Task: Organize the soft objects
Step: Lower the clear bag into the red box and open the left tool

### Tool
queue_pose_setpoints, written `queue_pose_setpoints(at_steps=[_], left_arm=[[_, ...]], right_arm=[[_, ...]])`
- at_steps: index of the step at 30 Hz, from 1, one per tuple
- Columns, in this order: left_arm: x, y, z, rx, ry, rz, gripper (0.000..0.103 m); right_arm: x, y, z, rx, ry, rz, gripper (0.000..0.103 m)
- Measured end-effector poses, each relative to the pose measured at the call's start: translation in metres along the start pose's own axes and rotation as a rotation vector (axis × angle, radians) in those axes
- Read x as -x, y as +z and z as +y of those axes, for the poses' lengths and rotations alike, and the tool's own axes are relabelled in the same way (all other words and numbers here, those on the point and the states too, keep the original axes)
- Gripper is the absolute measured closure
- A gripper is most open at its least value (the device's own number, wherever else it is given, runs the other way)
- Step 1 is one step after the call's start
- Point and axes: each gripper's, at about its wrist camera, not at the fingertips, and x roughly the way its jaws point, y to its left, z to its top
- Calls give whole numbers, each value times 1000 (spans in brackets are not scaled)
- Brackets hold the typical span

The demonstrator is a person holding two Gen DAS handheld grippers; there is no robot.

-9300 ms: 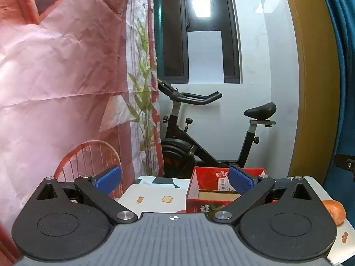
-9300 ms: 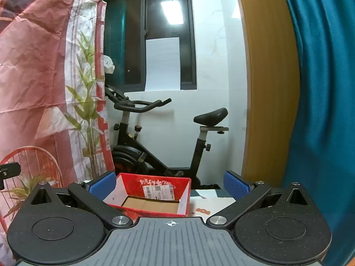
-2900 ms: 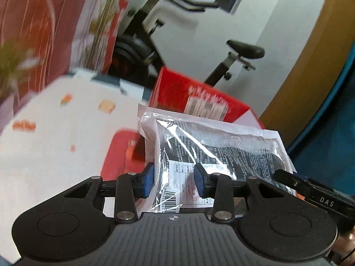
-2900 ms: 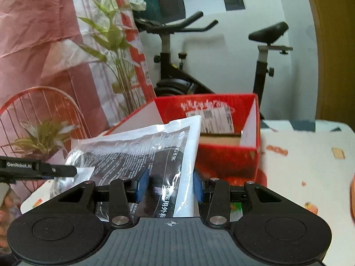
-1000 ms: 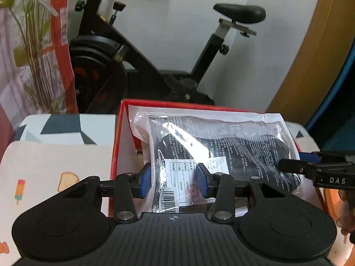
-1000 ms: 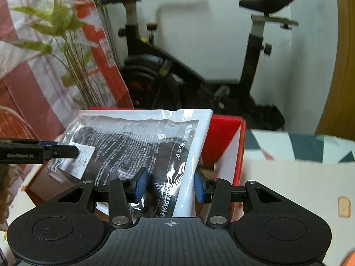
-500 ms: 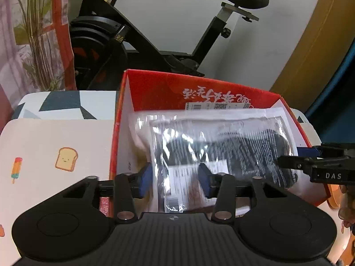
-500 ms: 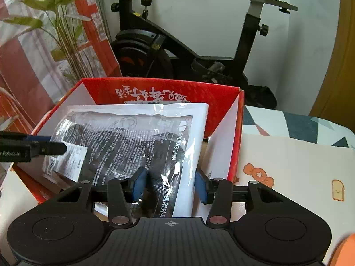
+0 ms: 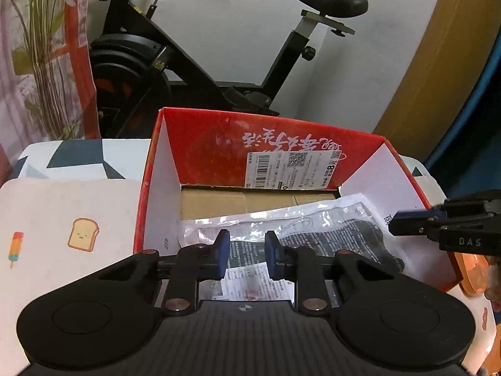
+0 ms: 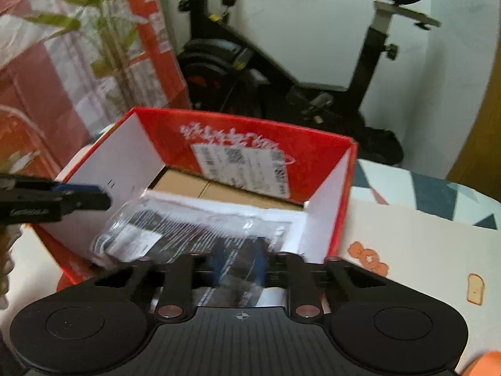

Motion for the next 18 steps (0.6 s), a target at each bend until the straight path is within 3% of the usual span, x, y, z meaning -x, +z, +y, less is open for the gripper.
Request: queue_pose_setpoints(at_steps=[3, 7, 12, 18], left_arm=[[-3, -1, 1, 5, 5, 3, 78], [-5, -2, 1, 5, 6, 7, 78], [-5, -7, 3, 8, -1, 10, 78], [-7, -11, 4, 13, 8, 14, 78]], right_arm=[[-14, 4, 2, 11, 55, 65, 101], [-46, 10, 8, -36, 117, 248, 99], [-77, 9, 24, 34, 92, 425, 99], [-93, 9, 27, 8, 43, 464, 102]])
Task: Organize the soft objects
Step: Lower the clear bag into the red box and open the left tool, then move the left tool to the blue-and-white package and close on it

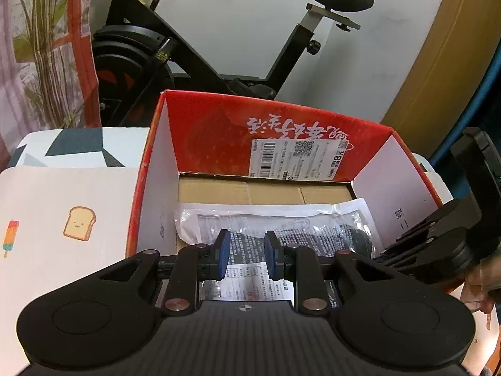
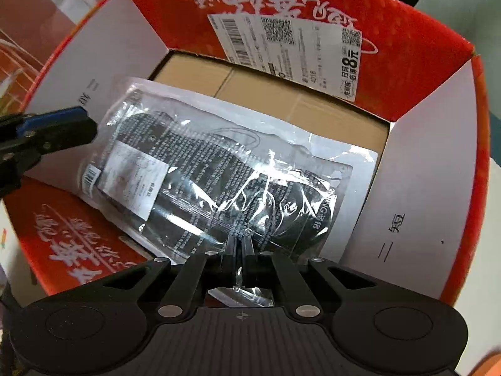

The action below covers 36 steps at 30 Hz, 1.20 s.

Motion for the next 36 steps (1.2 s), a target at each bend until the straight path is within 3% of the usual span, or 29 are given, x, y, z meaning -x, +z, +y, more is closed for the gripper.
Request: queue_pose_setpoints(at_steps=[4, 8, 10, 12, 13, 15, 17, 18, 21, 25, 28, 36], left_arm=[[5, 0, 1, -1, 23, -11, 77], [15, -1, -3, -21, 47, -39, 77], [19, -2, -7, -41, 69, -38, 76], [26, -4, -11, -56, 75, -41, 72], [30, -5, -13, -62, 76, -43, 61], [39, -8, -15, -70, 74, -54, 27], [50, -11, -17, -68, 97, -75, 7], [55, -12, -19, -66, 109, -88, 2], [71, -16, -24, -65, 138, -112, 0], [87, -25, -27, -57, 183, -116, 0], [102, -36, -26, -41, 160, -150, 0], [129, -81, -41, -73, 236, -227, 0]], right_arm=[[6, -8, 0, -1, 7, -34, 99], [24, -23, -3, -14, 20, -155, 79], [33, -31, 2, -19, -3, -185, 77], [45, -39, 8, -19, -37, -225, 59], [50, -42, 10, -21, -51, -249, 54], [64, -49, 15, -38, -55, -318, 44], [77, -51, 15, -57, -40, -366, 32], [84, -55, 16, -67, -42, -394, 21], [98, -67, 24, -79, -65, -477, 0], [114, -88, 34, -71, -106, -555, 0], [122, -110, 37, -74, -91, -620, 0], [115, -172, 42, -93, -59, -748, 0]])
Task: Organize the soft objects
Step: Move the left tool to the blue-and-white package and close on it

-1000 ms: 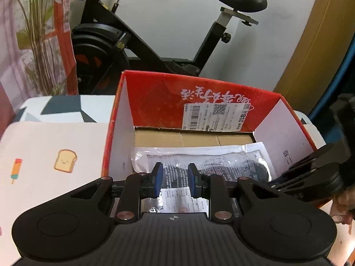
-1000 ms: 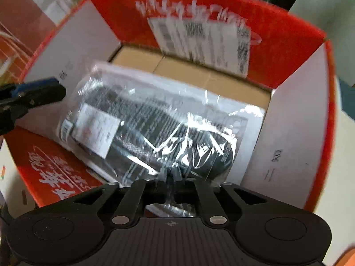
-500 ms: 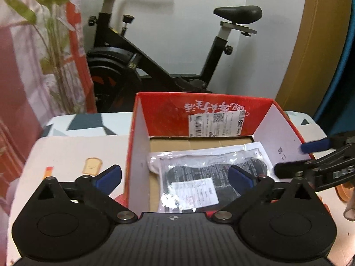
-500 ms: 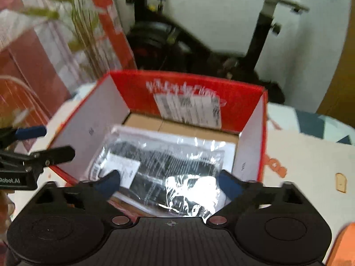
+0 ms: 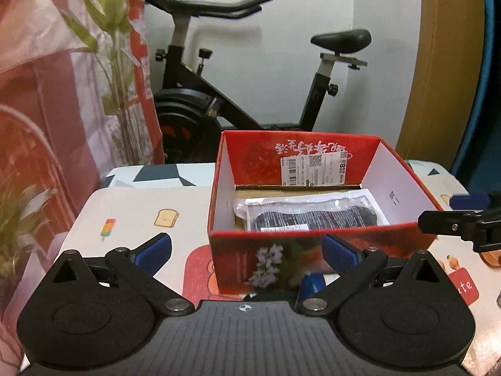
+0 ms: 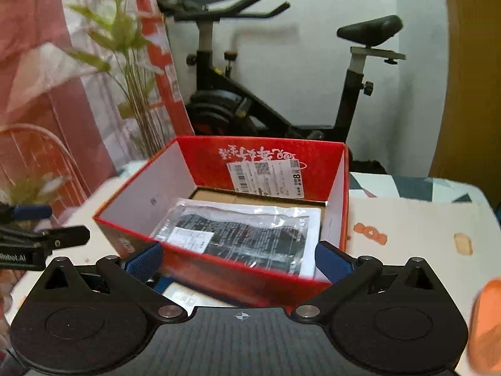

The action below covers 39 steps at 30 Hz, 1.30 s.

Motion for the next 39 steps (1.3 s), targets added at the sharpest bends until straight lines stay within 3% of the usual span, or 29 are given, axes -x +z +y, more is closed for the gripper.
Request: queue_pose_setpoints(at_steps=[7, 14, 19, 23, 25, 27, 29, 33, 39], left_arm=[[13, -33, -7, 58, -25, 6, 0], [11, -58, -9, 86, -23, 20, 0], [5, -78, -13, 95, 13, 43, 4], [-1, -85, -12, 100, -3, 67, 11], [-2, -87, -10, 109, -19, 68, 19], [-4, -89, -10, 111, -49, 69, 38], [-6, -91, -13, 101, -81, 68, 47], [-14, -98, -19, 91, -128, 88, 49], [-24, -103, -20, 109, -145, 116, 51]], right_arm=[[18, -58, -11, -131, 2, -97, 0], [21, -95, -6, -55, -43, -114, 3], [13, -110, 0, -14, -20, -73, 16], [4, -118, 0, -28, 11, -26, 33], [1, -121, 3, -5, 6, -10, 37], [-1, -124, 4, 10, 10, -9, 40], [-3, -126, 4, 2, 22, -2, 41], [-11, -129, 0, -8, 23, 21, 43], [-20, -136, 3, 48, -4, 33, 62]])
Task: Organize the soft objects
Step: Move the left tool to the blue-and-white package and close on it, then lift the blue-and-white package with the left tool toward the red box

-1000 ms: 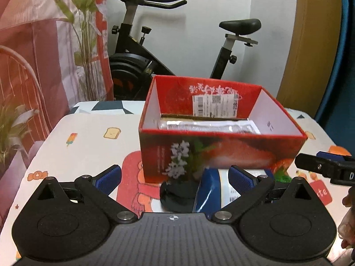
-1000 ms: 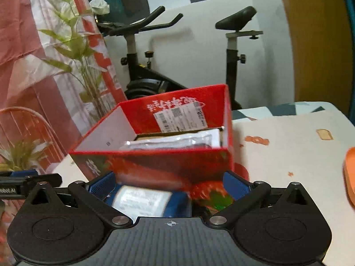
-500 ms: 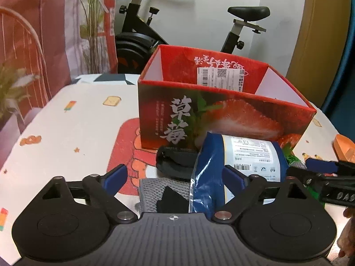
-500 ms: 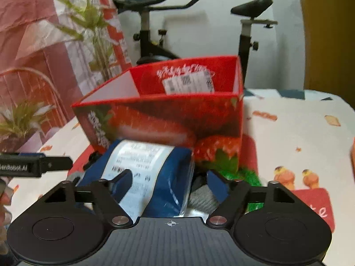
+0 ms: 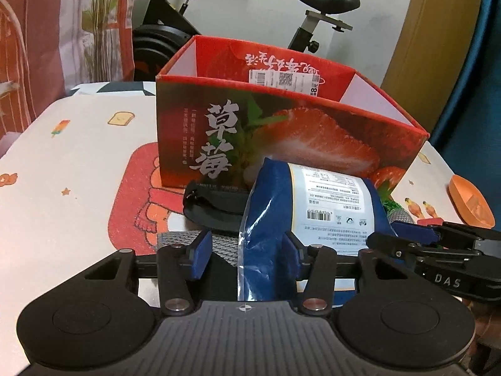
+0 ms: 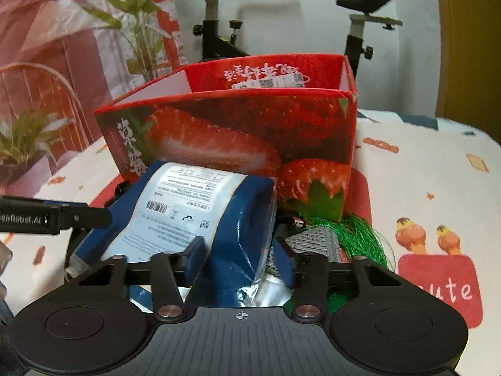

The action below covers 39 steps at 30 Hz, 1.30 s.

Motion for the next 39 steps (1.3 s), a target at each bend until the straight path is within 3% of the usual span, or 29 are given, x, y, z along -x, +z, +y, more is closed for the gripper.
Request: queue_pose_setpoints(at_steps=[10, 12, 14, 20, 26, 30, 31, 33, 36, 39], left_arm=[[-12, 7, 4, 7, -28, 16, 52], [-13, 10, 7, 15, -38, 9, 65], [-17, 12, 4, -10, -22, 27, 69], [-26, 9, 9, 34, -56, 36, 69], [-27, 4, 3, 34, -27, 34, 69], [-24, 2, 1, 32, -68, 27, 69], [-22, 2, -1, 18, -63, 25, 71], [-19, 3, -4, 5, -58, 27, 92], [-13, 4, -5, -5, -61, 17, 94], [-6, 2, -8, -20, -49, -2, 94]], right_arm=[[-7, -6, 5, 67, -11, -6, 63], [-8, -7, 7, 90, -18, -8, 63], [-8, -8, 7, 98, -19, -9, 63], [-10, -9, 5, 100, -13, -10, 63], [-13, -10, 6, 100, -16, -6, 63], [-12, -10, 5, 81, -10, -5, 63], [-12, -10, 5, 78, -11, -4, 63], [-10, -8, 5, 67, -9, -2, 68], [-6, -3, 2, 28, 14, -4, 78], [-1, -1, 5, 37, 11, -19, 80]])
